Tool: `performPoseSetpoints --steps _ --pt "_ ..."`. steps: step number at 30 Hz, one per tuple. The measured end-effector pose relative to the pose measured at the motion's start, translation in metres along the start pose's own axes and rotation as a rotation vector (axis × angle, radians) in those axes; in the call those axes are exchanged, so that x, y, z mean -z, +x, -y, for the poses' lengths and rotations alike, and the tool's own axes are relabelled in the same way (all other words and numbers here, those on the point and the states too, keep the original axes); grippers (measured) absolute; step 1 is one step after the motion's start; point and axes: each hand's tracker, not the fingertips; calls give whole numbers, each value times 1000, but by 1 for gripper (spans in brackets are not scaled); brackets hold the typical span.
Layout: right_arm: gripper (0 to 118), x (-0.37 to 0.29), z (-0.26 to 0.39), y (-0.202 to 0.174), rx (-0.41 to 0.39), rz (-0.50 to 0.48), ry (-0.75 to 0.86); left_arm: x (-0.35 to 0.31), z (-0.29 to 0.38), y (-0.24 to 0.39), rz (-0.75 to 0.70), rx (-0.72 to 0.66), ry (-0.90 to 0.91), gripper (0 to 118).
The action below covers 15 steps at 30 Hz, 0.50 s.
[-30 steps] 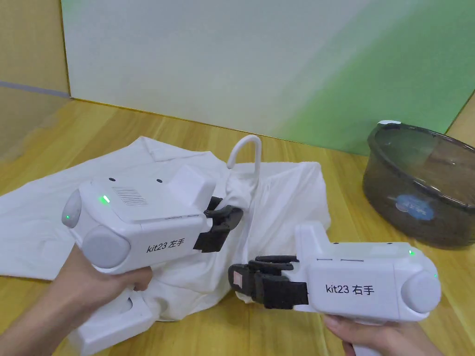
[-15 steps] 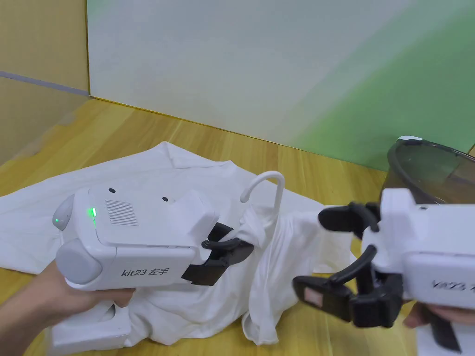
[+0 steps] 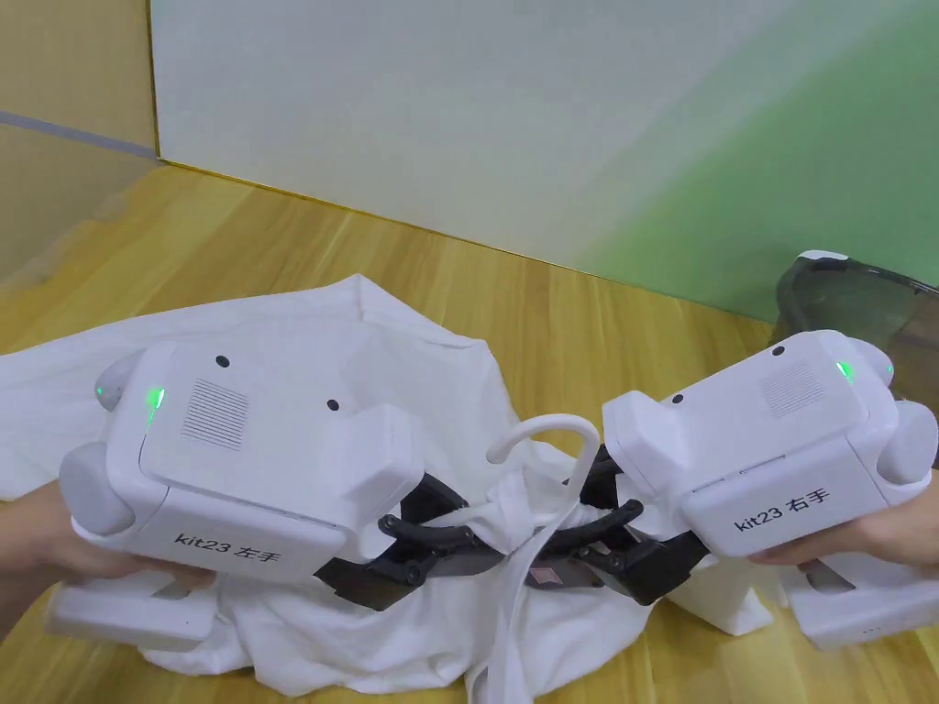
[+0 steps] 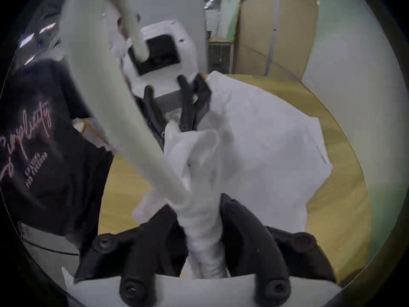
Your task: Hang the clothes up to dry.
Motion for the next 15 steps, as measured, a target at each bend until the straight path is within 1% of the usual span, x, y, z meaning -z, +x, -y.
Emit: performPoseSetpoints --steps 1,2,3,4,5,6,7,8,9,10,11,12,13,14,15 --pt "21 0 3 5 98 -39 7 1 -2 -1 -1 -7 -5 2" --pt "21 3 5 8 155 -71 4 1 -2 -4 47 -15 -17 2" --pt "20 3 8 4 131 -36 8 3 -2 -5 19 -4 -14 2" --pt "20 1 11 -1 81 19 43 3 -1 -6 18 -6 -9 2" --pt "19 0 14 -3 33 52 52 3 0 -9 31 -12 -1 2" --pt "19 1 15 -2 69 25 39 4 0 -12 31 -19 -2 2" --pt "18 3 15 -3 97 44 44 3 0 -13 44 -36 -4 2" --pt "18 5 17 -5 99 53 50 3 0 -12 43 -24 -12 5" --pt "17 7 21 -11 87 64 54 3 0 -12 53 -24 -16 16" --pt "17 9 23 -13 95 73 61 2 0 -12 42 -29 -9 38" --pt "17 9 27 -11 145 60 67 0 -2 -13 15 -65 -4 74" --pt "17 9 30 -13 143 73 81 -1 -3 -15 -8 -96 6 117" --pt "17 8 33 -19 136 114 96 -2 -4 -15 -30 -97 35 114" --pt "17 6 38 -19 177 118 96 -10 -4 -10 -84 -103 68 112" --pt "17 3 42 -22 176 168 115 -16 -9 -10 -82 -106 142 115"
